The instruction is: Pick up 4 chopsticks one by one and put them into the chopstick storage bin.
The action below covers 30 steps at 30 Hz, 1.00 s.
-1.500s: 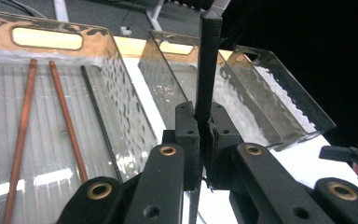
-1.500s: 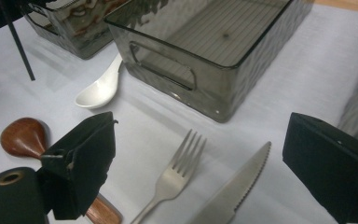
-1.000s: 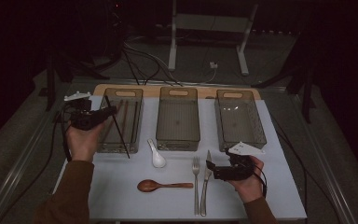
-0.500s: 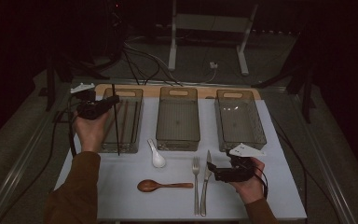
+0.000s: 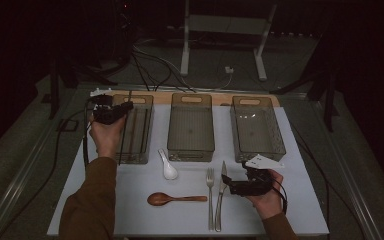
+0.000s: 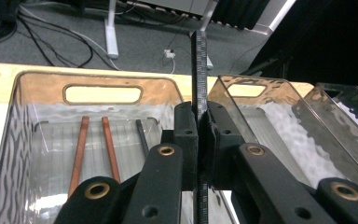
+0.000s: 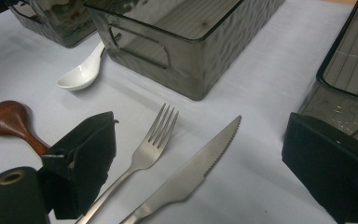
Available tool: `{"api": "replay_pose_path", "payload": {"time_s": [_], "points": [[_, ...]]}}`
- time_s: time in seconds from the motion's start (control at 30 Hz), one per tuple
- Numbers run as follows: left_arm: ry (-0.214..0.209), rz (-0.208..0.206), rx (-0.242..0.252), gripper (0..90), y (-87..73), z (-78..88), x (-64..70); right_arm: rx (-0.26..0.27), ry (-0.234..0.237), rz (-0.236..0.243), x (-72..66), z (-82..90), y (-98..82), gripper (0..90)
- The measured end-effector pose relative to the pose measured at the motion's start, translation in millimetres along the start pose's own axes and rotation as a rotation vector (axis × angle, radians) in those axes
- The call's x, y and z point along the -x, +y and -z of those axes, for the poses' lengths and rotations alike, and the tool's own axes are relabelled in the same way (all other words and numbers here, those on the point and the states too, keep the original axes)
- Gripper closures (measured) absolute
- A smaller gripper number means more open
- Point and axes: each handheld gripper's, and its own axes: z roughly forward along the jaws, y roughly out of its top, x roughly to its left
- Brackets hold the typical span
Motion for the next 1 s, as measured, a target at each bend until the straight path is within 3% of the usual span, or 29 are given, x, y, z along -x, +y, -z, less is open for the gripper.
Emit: {"api": "replay_pose_path", "payload": {"time_s": [0.07,0.1,0.2,0.3,0.4,0.57,0.7,1.0], "points": [[-0.001,0.008,0.005,84.1,-0.4,-2.1,-1.1,0.000,0.000,0.002,0.5,0.4,-0.1,9.9],[-0.014,0.020,0.014,79.0,-0.5,-2.5,-1.8,0.001,0.001,0.001,0.9,0.5,-0.2,9.9],[-0.001,0.042,0.020,47.0,-0.3,-2.1,-1.6,0.001,0.000,0.002,1.0,0.8,-0.5,9.9],[0.002,0.039,0.023,37.7,-0.5,3.0,-2.5,0.003,0.000,0.005,1.1,1.2,-0.6,9.8],[-0.010,0.005,0.015,37.5,-0.2,9.1,-1.3,0.006,0.000,0.006,1.0,1.6,-0.4,9.8],[0.026,-0.048,-0.011,25.1,-3.0,17.6,3.7,0.005,-0.002,0.004,0.7,1.7,-0.1,9.8],[0.032,-0.057,0.002,17.6,-6.5,26.0,4.6,0.009,-0.003,0.004,0.4,2.7,0.1,9.7],[0.030,-0.072,0.043,10.0,-17.1,44.0,6.7,0.013,-0.005,-0.003,3.1,3.9,0.0,8.8]]}}
